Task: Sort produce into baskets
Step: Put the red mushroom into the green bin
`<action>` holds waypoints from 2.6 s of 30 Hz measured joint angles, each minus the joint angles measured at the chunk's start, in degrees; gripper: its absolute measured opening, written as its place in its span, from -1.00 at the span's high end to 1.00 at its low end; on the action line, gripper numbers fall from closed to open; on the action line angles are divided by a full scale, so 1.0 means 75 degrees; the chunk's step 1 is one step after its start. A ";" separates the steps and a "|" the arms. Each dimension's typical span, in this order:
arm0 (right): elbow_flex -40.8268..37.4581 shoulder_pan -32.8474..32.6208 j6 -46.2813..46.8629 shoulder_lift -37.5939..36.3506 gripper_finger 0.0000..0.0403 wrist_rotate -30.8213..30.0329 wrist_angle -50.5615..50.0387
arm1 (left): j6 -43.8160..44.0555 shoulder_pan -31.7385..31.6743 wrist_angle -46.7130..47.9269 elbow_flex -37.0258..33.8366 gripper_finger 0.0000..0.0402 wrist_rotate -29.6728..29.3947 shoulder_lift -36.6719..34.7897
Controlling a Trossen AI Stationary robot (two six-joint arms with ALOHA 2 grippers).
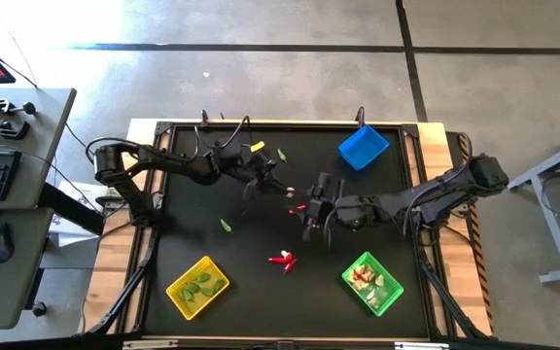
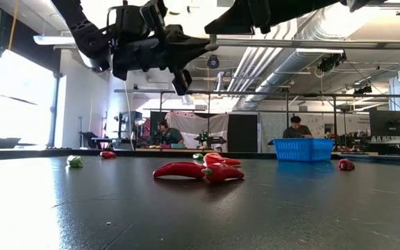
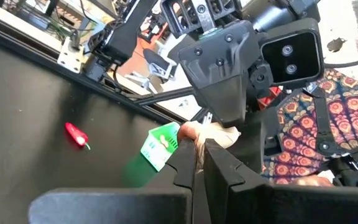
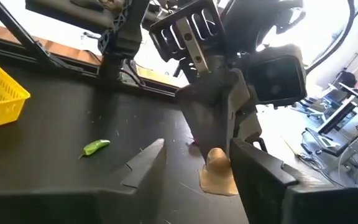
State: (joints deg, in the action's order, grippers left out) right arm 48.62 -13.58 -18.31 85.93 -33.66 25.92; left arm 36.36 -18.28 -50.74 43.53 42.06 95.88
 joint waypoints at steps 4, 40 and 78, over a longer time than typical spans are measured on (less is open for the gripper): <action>0.0000 0.0115 -0.0026 0.0000 0.28 0.0390 0.0014 | 0.0128 0.0013 0.0015 0.0000 1.00 0.0175 0.0000; 0.0431 0.0344 0.0941 -0.0491 0.99 0.0609 -0.1417 | -0.2609 -0.0021 0.0257 0.0000 0.28 -0.0052 0.0000; 0.1151 -0.3585 1.3051 0.0516 0.99 0.4571 -0.9490 | -0.3832 -0.0044 0.0560 0.0000 0.27 -0.0122 0.0000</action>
State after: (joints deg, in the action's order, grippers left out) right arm 57.25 -40.47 79.58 89.80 0.62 -45.25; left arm 7.62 -18.61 -46.54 43.53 41.15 95.88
